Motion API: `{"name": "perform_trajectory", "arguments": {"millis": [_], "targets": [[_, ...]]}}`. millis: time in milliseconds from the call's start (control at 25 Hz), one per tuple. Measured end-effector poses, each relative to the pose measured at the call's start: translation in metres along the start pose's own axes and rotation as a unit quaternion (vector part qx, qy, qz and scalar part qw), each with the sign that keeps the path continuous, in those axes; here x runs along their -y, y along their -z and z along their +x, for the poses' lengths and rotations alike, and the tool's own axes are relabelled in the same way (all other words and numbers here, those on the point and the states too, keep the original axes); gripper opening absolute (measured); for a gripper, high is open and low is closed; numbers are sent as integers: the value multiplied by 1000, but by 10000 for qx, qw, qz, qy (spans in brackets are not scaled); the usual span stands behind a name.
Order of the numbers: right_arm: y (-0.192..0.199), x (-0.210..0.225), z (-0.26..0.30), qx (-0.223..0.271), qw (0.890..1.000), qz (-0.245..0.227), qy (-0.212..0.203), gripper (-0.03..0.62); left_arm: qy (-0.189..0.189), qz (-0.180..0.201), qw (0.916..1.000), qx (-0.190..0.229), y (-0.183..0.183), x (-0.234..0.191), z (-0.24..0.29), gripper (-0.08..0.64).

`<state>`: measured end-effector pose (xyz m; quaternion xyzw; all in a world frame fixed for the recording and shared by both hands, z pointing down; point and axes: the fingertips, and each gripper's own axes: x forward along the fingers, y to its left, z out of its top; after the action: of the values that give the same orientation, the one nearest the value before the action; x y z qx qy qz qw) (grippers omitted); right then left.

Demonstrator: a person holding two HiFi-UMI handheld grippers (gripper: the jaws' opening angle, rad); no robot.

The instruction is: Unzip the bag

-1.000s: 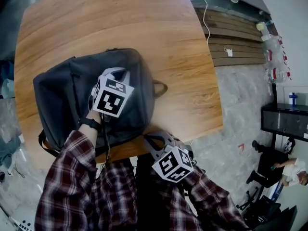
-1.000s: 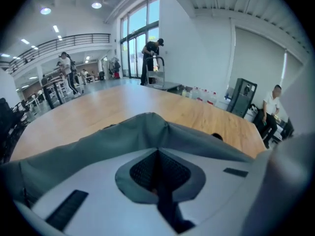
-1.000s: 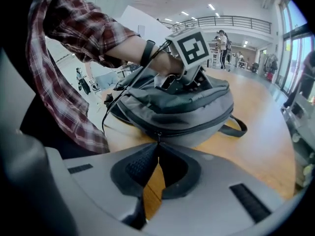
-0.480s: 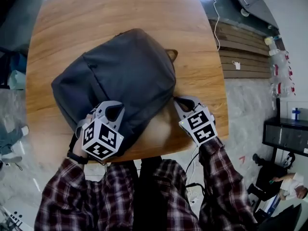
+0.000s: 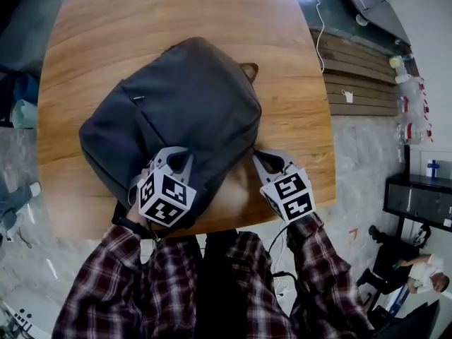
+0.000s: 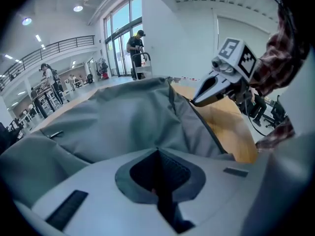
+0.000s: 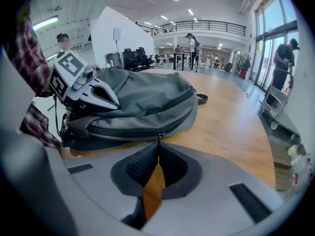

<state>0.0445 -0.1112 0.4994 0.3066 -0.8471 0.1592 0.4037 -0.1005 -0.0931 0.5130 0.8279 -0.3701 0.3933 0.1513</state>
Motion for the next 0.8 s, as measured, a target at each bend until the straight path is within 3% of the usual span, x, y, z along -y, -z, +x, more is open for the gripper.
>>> {"name": "perform_trajectory", "arguments": {"millis": [480, 680, 800], "targets": [[0, -141, -3, 122, 9952, 106, -966, 18, -72, -232, 9997, 21, -8, 0, 6, 9], [1, -138, -7, 192, 9965, 197, -783, 20, -51, -217, 9997, 105, -10, -1, 6, 9], [-2, -127, -25, 333, 9973, 343, -557, 20, -235, -493, 9976, 424, -21, -9, -11, 9]]}}
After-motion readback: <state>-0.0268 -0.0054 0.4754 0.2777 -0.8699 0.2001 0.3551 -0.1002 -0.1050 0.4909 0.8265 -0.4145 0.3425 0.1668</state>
